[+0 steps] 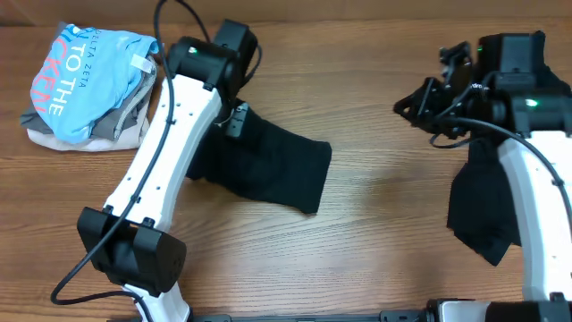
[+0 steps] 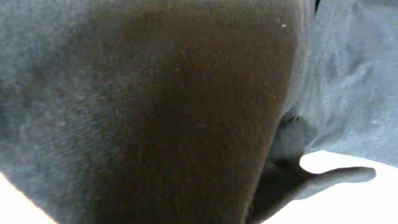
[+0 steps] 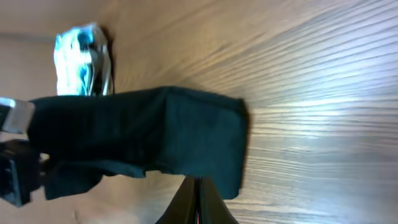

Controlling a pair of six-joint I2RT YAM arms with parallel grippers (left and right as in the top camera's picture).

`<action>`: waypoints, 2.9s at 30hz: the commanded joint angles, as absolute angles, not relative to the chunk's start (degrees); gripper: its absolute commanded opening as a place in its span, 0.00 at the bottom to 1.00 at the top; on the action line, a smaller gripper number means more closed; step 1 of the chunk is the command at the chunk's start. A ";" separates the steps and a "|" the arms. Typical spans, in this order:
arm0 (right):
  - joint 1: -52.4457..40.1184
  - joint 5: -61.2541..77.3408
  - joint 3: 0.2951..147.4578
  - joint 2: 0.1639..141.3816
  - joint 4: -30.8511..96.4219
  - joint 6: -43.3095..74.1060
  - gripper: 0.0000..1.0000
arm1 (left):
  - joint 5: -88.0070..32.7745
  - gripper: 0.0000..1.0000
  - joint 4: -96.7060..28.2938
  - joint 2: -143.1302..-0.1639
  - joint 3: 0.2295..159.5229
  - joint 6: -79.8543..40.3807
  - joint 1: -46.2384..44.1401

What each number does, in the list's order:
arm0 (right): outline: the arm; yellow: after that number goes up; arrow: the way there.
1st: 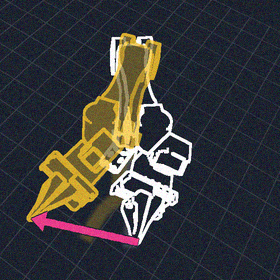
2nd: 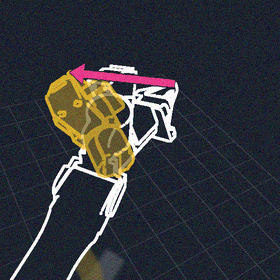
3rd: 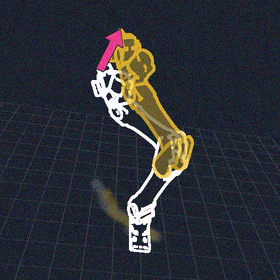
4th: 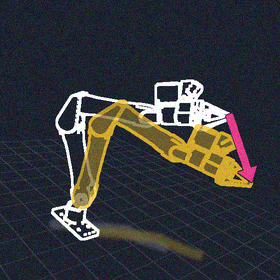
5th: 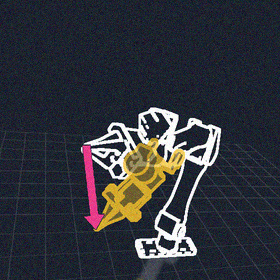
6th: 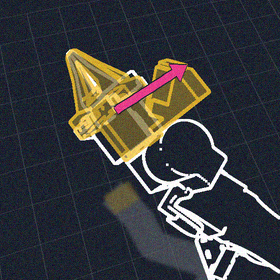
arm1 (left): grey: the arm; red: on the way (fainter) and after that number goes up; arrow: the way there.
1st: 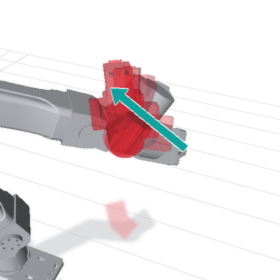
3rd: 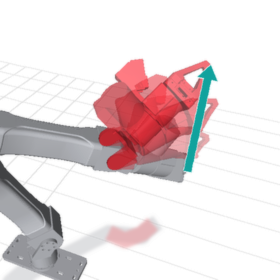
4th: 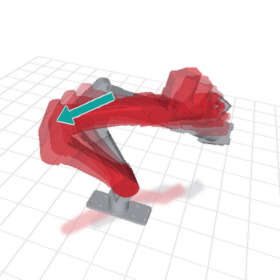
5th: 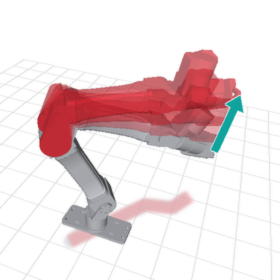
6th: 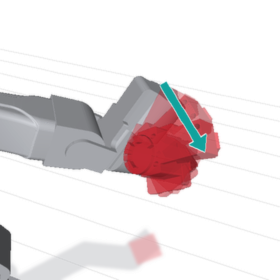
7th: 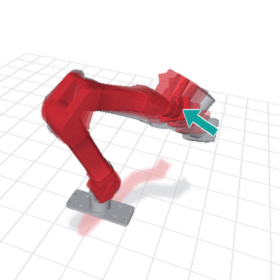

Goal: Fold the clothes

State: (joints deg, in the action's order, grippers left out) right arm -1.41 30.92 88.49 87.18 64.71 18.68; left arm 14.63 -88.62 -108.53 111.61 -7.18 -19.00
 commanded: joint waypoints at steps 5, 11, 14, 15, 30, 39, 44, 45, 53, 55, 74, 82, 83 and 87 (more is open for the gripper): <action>-11.86 35.18 81.34 93.69 56.64 21.61 0.04 | 15.42 0.04 -92.40 -108.22 112.97 -11.88 -17.80; -20.71 36.60 77.21 100.36 50.09 25.39 0.04 | 15.42 0.04 -92.79 -108.22 112.51 -14.00 -17.54; -22.65 36.60 76.60 103.26 47.88 25.91 0.04 | 15.35 0.04 -92.53 -108.22 111.90 -13.98 -17.67; -23.03 36.58 76.42 104.05 47.00 26.68 0.04 | 15.11 0.04 -92.25 -108.22 111.90 -13.96 -17.82; -22.65 37.60 76.34 106.80 44.12 27.49 0.04 | 13.13 0.04 -75.59 -108.49 99.74 -13.96 -27.40; -6.79 41.91 85.38 95.96 51.37 23.00 0.04 | 6.11 0.64 -65.06 -108.49 93.41 -13.96 -32.23; 3.40 42.17 88.64 89.97 55.46 22.00 0.08 | 1.78 0.95 -62.59 -108.49 93.41 -13.91 -32.34; 4.36 42.19 88.64 89.47 55.72 21.69 0.08 | 0.40 0.96 -62.00 -108.49 93.41 -13.91 -32.34; 8.12 42.46 88.62 88.40 59.94 16.84 0.10 | -9.91 0.95 -58.15 -108.42 97.19 -13.04 -32.34; 8.12 42.02 88.62 88.40 59.90 16.84 0.10 | -12.51 0.96 -58.70 -108.42 100.84 -11.84 -32.38; -12.23 27.14 81.56 90.48 63.44 17.96 0.28 | -4.58 1.00 -79.05 -108.33 135.31 -9.82 -19.38; -30.09 13.17 76.14 97.73 53.36 30.94 0.37 | 3.16 1.00 -82.52 -108.47 133.12 -8.95 -17.23; -31.09 12.43 76.14 98.56 52.62 31.64 0.41 | 3.20 1.00 -82.52 -108.49 132.99 -8.73 -17.21; -32.91 12.43 76.14 100.73 50.74 31.81 0.48 | 3.40 1.00 -82.48 -108.49 132.20 -8.32 -17.23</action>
